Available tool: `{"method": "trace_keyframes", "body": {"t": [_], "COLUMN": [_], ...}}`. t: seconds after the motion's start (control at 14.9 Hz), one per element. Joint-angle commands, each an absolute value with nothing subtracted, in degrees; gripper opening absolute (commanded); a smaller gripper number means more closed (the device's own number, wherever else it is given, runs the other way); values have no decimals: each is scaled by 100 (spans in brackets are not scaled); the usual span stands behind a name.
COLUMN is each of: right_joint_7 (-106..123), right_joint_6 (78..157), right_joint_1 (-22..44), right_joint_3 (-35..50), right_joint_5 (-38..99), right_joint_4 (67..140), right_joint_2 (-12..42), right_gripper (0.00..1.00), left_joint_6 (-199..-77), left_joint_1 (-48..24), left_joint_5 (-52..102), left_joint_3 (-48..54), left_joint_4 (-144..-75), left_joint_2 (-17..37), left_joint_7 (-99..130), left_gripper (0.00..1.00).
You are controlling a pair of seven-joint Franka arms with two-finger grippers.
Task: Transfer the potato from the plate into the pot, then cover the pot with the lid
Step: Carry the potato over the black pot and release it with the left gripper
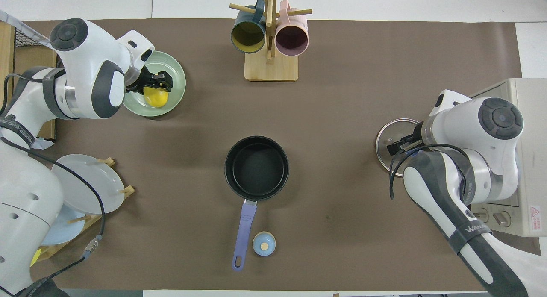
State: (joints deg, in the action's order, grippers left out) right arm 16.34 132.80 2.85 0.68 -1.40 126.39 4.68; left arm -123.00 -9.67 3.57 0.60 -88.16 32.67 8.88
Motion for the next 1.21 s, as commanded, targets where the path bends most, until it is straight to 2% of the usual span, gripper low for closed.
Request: {"method": "trace_keyframes", "body": {"t": [0.0, 0.34, 0.54, 0.6, 0.74, 0.87, 1.01, 1.14], "right_joint_7": [1653, 1424, 1424, 1433, 1424, 1424, 1433, 1424], "right_joint_6": [13395, 13447, 13439, 13438, 13447, 13465, 13552, 13562], "right_joint_1": [53, 88, 88, 88, 88, 88, 88, 88], "right_joint_3": [123, 123, 123, 123, 123, 123, 123, 123], "right_joint_5": [-185, -167, -167, -167, -167, -167, -167, -167], "right_joint_4": [12770, 12937, 12937, 12937, 12937, 12937, 12929, 12929], "right_joint_2": [475, 465, 483, 483, 483, 483, 518, 536], "right_gripper": [100, 99, 95, 94, 89, 89, 89, 89], "left_joint_6": [-12227, -10708, -10170, -10160, -10457, -11290, -11618, -11907], "left_joint_1": [-976, -1063, -1781, -2054, -2573, -3003, -3373, -3620], "left_joint_5": [264, 598, 589, 589, 589, 589, 589, 589], "left_joint_3": [9, 79, 141, 149, 149, 149, 149, 149], "left_joint_4": [-8799, -8587, -8849, -9068, -9979, -10912, -11345, -11521], "left_joint_2": [2998, 1787, 1153, 986, 539, 134, 9, 105], "left_joint_7": [932, 1378, 2256, 2459, 3073, 3426, 3612, 3682], "left_gripper": [0, 0, 0, 0, 0, 0, 0, 0]}}
